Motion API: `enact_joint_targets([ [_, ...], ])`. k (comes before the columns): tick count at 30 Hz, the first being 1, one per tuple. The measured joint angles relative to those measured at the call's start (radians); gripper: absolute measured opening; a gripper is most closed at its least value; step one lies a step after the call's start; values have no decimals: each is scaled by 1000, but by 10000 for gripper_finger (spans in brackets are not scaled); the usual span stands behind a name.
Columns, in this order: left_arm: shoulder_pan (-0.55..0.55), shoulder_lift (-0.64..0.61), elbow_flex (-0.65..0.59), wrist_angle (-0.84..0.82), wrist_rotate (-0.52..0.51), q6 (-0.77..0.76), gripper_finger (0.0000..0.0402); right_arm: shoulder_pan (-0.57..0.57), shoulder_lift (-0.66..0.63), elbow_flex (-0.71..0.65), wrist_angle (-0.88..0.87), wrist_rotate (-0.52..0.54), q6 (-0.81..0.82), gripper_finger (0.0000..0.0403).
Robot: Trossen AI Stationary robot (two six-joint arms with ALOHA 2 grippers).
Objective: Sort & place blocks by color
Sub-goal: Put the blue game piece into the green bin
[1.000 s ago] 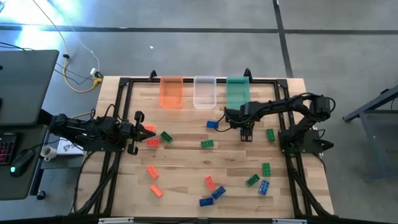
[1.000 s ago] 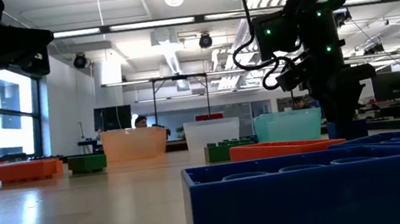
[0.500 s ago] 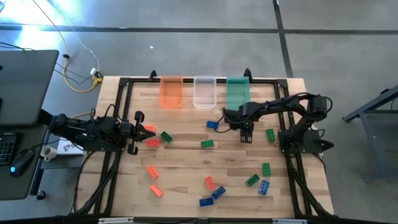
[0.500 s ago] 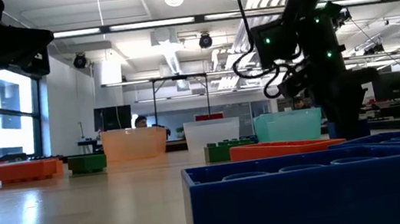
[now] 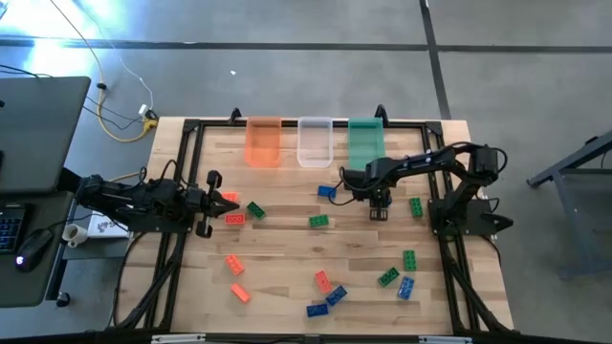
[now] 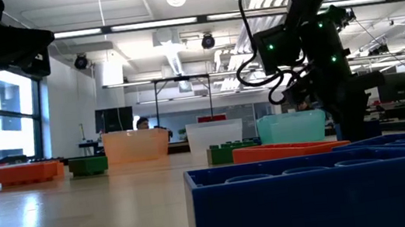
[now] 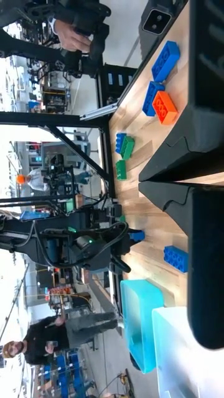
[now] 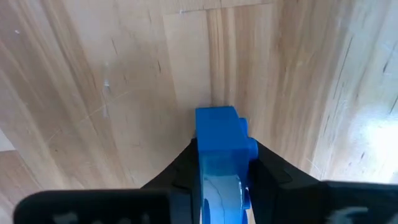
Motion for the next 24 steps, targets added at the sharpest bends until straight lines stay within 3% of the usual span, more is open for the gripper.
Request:
enact_joint_targets([
  [8,0,0,0,0,0,2,0,0,-48,34,3,17,37,69],
  [24,0,0,0,0,0,3,0,-124,-138,321,44,188,-24,69],
])
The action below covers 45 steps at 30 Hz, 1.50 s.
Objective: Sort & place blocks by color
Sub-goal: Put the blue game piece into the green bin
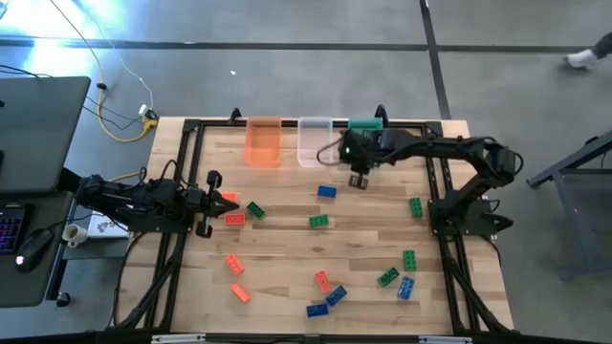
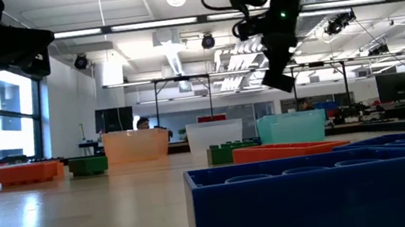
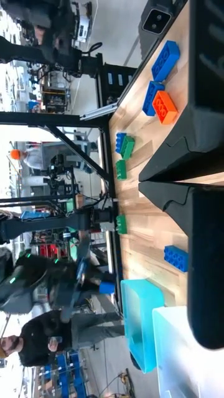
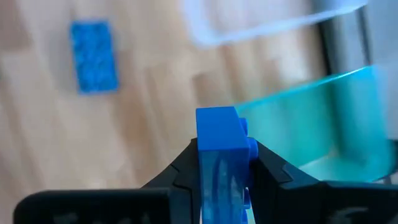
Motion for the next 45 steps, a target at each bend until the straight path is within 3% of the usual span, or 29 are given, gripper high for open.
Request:
enact_joint_targets([
  [11,0,0,0,7,0,0,0,-218,0,34,168,2,-19,69],
  [20,0,0,0,8,-1,0,0,-365,12,6,203,-115,145,69],
  [26,0,0,0,8,-5,0,0,-379,65,6,188,-183,209,69],
  [41,0,0,0,8,-8,0,0,-366,154,5,83,-156,254,70],
  [45,0,0,0,9,-8,0,0,-365,170,5,81,-156,243,99],
])
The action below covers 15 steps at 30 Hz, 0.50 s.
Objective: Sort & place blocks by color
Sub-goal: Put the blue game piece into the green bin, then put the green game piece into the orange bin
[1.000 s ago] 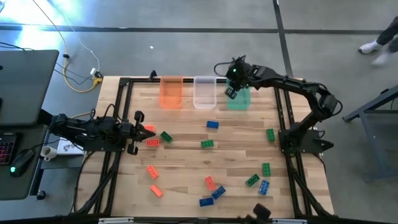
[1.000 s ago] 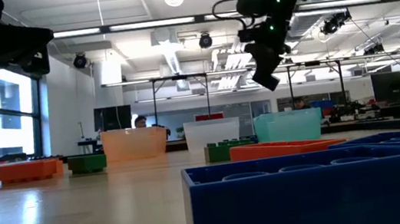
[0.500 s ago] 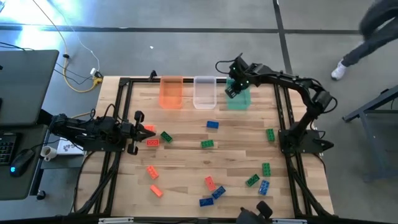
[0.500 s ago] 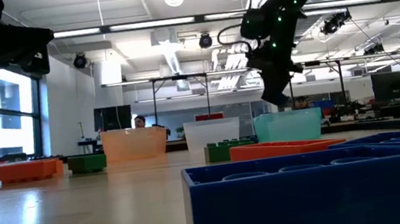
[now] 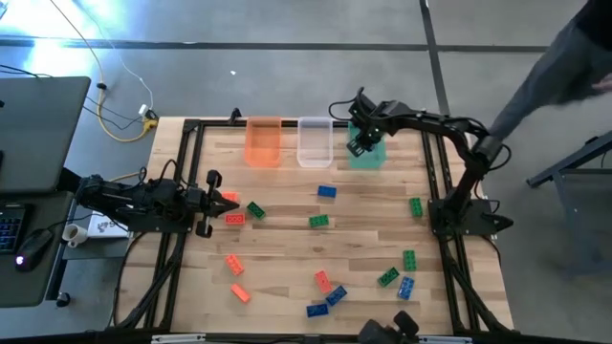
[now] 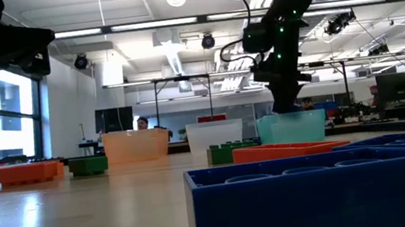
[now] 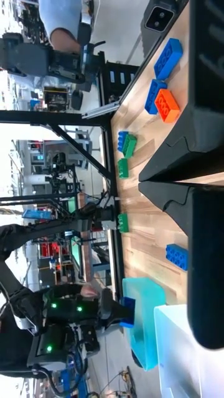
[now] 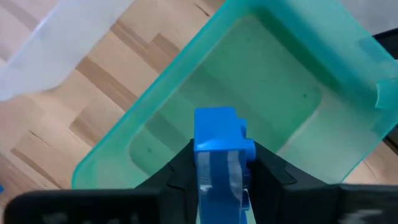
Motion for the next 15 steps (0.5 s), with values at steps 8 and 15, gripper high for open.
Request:
enact_joint_targets([
  [8,0,0,0,0,0,0,0,0,4,0,1,9,-8,132],
  [15,0,0,0,0,0,0,2,5,-11,0,1,62,-25,134],
])
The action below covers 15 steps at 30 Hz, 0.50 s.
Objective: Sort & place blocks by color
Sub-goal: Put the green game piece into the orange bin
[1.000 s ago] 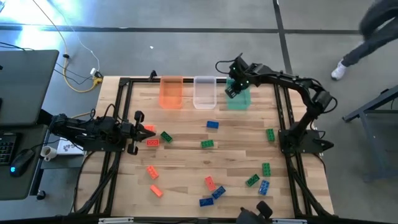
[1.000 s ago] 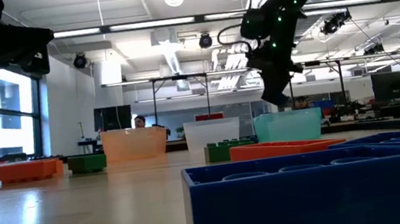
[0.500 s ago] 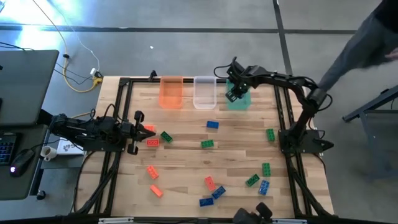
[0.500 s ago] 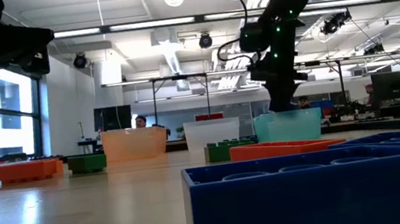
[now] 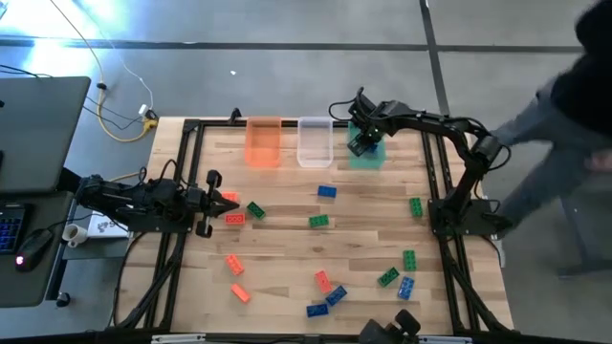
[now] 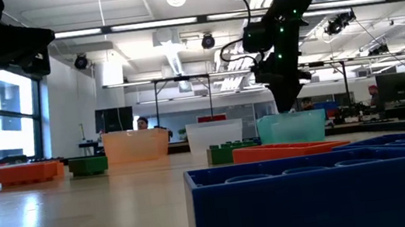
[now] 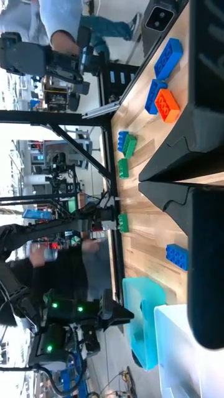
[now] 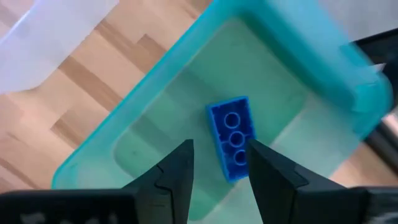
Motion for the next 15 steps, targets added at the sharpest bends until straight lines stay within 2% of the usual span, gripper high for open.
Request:
enact_joint_targets([
  [6,0,0,0,2,-29,0,35,27,-49,54,-11,31,-3,135],
  [15,0,0,0,38,-63,9,124,103,-103,241,-91,36,-18,135],
])
